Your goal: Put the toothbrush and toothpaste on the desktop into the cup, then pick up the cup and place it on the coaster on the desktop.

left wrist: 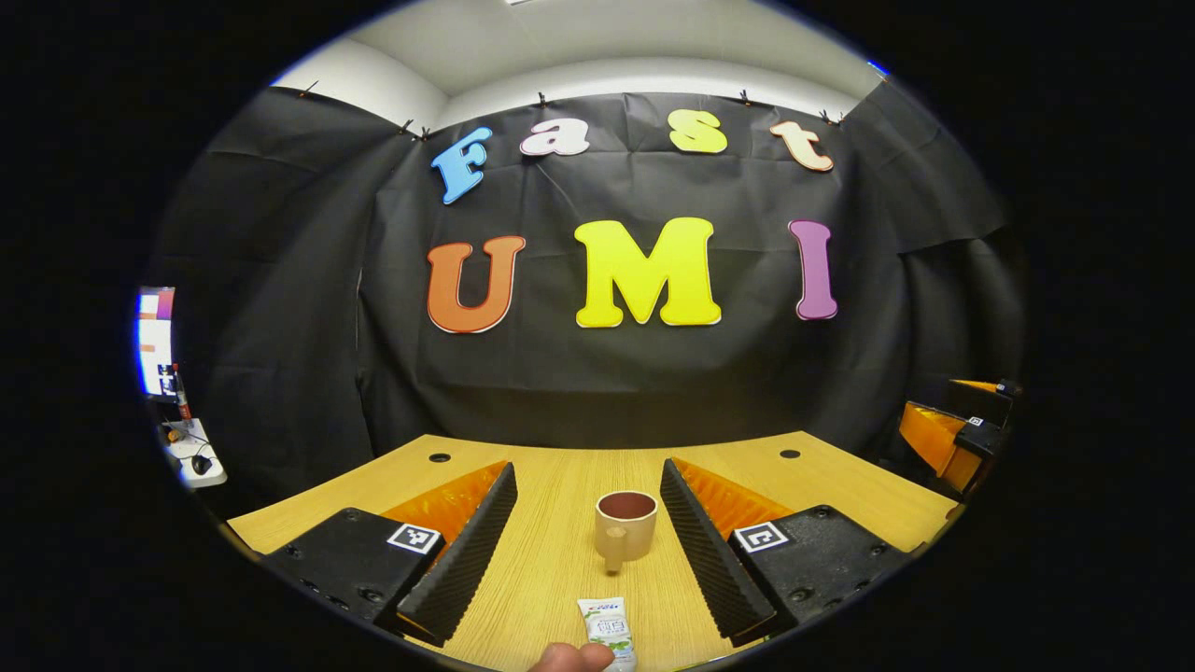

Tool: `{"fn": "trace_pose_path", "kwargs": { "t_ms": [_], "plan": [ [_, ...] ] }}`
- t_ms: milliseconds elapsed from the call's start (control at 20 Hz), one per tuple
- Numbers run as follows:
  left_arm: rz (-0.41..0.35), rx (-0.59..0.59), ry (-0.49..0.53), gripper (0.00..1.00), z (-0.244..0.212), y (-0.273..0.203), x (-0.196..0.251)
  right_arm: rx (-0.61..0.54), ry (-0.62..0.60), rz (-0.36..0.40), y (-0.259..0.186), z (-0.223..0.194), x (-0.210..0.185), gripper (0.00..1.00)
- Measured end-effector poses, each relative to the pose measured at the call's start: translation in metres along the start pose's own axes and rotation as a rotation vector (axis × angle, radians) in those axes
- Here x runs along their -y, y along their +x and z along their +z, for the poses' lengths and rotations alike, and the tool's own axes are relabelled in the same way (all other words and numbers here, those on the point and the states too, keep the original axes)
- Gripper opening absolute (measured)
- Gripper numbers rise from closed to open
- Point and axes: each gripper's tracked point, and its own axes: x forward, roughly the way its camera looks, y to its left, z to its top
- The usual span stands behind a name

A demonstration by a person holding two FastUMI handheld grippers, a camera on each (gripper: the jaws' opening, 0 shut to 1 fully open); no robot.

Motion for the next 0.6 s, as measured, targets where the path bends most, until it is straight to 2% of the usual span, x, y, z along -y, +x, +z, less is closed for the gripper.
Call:
{"fn": "trace_pose_path", "kwargs": {
  "t_ms": [250,500,600],
  "plan": [
    [-0.017,-0.144,-0.014,0.98,-0.042,-0.006,0.007,-0.052,0.008,0.000,-0.002,-0.020,0.005,0.96],
    [-0.019,-0.401,-0.036,0.99,-0.125,-0.024,0.010,-0.122,0.036,0.002,-0.005,-0.053,0.008,0.94],
    [-0.023,-0.470,-0.040,0.99,-0.144,-0.031,0.015,-0.153,0.038,0.011,-0.005,-0.068,0.004,0.96]
  ]
}}
